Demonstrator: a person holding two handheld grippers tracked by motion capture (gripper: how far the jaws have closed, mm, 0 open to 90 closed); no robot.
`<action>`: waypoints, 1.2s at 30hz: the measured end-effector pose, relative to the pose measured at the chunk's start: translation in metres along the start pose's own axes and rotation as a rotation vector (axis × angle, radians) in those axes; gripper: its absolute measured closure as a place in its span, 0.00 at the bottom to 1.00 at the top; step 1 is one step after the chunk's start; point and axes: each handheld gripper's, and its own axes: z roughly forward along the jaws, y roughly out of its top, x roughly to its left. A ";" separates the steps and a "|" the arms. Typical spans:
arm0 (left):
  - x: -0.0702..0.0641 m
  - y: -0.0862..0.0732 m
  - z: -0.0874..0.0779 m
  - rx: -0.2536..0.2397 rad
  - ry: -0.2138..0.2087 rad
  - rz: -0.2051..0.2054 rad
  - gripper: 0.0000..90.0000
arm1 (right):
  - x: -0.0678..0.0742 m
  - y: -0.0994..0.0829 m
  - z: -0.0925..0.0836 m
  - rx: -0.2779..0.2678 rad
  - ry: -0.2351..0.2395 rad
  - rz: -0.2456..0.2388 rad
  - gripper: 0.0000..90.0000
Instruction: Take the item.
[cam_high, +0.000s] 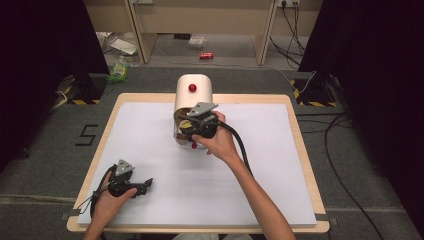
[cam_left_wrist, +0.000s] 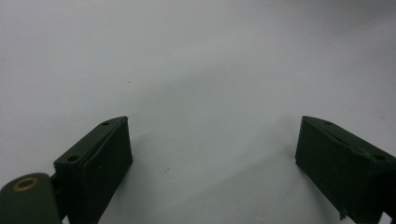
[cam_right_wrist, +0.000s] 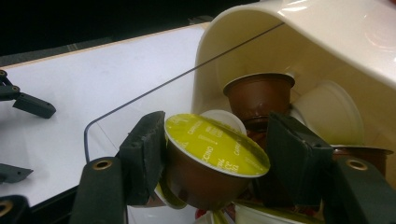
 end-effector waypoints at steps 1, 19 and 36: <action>0.000 0.000 0.000 0.000 0.000 0.000 0.11 | 0.001 0.000 0.002 0.000 -0.001 0.003 0.44; 0.000 0.000 0.000 0.000 0.000 0.000 0.11 | -0.002 -0.001 0.004 0.017 0.010 0.042 0.43; 0.000 0.000 0.000 0.000 0.000 0.000 0.11 | 0.006 0.004 -0.004 -0.021 -0.008 -0.006 0.45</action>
